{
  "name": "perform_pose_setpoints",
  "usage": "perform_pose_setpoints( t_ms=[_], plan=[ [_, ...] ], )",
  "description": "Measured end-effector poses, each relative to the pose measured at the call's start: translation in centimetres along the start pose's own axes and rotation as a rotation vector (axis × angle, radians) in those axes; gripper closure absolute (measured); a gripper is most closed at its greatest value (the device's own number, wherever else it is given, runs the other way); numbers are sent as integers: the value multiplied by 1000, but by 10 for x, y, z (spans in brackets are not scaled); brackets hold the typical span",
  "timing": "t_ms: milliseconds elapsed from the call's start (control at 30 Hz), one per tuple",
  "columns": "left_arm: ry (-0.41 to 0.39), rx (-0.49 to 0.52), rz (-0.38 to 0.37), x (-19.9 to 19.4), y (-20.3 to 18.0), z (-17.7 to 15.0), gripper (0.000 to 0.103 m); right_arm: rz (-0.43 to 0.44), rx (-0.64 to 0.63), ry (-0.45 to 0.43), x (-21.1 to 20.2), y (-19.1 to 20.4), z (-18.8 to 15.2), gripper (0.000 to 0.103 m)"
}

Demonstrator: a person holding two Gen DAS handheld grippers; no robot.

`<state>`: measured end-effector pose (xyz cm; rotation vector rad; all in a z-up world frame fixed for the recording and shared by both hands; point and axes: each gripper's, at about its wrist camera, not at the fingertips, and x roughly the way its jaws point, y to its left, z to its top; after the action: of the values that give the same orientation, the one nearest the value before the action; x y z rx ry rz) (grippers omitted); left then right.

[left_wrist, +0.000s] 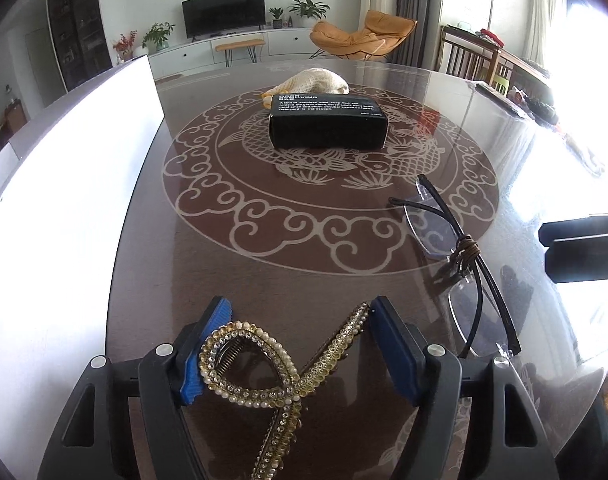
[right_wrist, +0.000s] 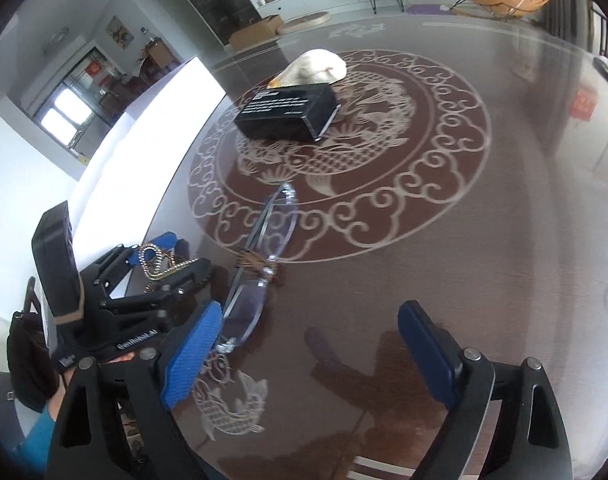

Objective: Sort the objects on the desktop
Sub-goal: 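Grasp the clear glasses with the right gripper while left holds the claw clip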

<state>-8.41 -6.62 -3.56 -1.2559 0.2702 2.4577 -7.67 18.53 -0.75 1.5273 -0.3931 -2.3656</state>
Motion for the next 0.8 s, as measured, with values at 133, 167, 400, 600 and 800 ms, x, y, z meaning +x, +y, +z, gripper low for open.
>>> perform_pose_setpoints(
  t_ms=[133, 167, 400, 600, 800],
  plan=[
    [42, -21, -45, -12, 11, -4, 27, -51, -36, 44, 24, 33, 19, 13],
    [36, -19, -59, -17, 13, -7, 26, -61, -46, 54, 27, 39, 22, 13],
    [10, 28, -42, -20, 8, -23, 37, -129, -98, 153, 55, 63, 29, 23],
    [-45, 13, -45, -22, 5, -24, 48, -222, -180, 172, 68, 73, 24, 66],
    [-113, -83, -118, -52, 14, -20, 52, -177, -202, 117, 43, 66, 20, 90]
  ],
)
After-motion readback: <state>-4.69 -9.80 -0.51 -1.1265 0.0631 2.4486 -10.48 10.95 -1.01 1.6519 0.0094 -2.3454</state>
